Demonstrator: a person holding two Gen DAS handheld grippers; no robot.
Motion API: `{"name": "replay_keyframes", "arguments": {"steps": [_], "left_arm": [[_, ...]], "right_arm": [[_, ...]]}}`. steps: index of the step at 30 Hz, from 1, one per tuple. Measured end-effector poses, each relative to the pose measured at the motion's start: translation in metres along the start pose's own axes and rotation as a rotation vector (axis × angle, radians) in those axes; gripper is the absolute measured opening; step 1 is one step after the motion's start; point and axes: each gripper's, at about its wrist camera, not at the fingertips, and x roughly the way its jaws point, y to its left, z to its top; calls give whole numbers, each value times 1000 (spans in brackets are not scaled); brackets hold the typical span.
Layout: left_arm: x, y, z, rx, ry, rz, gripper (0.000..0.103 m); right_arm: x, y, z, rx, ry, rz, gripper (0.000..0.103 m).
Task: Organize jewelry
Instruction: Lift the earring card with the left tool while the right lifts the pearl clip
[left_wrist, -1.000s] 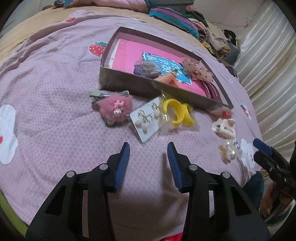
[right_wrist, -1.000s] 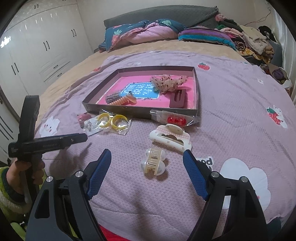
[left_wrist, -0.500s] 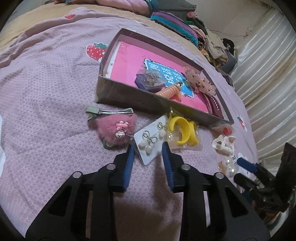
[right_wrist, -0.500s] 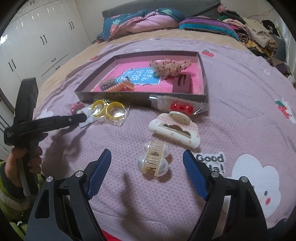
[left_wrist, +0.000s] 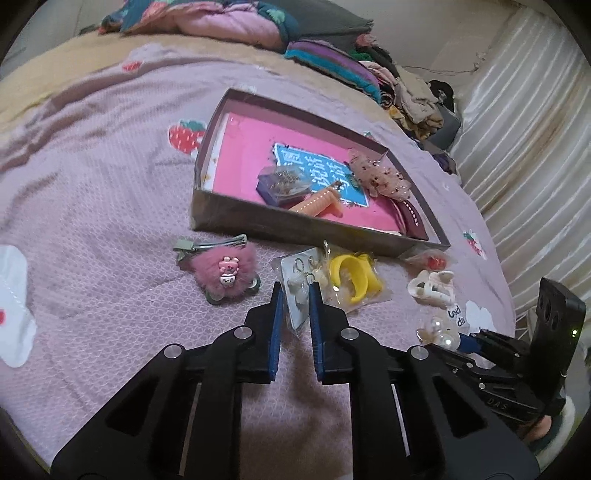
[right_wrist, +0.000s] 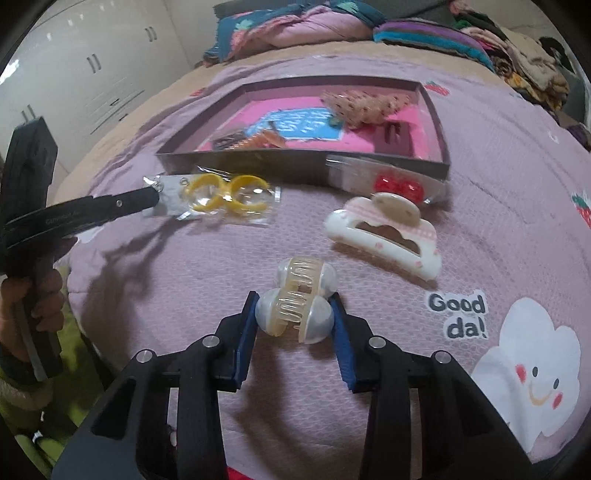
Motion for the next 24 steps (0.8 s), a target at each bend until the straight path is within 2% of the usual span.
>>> {"name": "replay_keyframes", "arguments": {"steps": [8, 12, 15, 24], "left_arm": [[-15, -8, -4, 24, -11, 15, 6], [-25, -11, -6, 30, -25, 38, 6], [-34, -15, -4, 54, -50, 88, 6], [-57, -18, 4, 69, -96, 128, 6]], "right_arm": [[-8, 15, 4, -28, -21, 28, 36], [-14, 16, 7, -27, -35, 32, 36], [-17, 16, 10, -21, -46, 42, 36], [-34, 10, 19, -9, -97, 58, 36]]}}
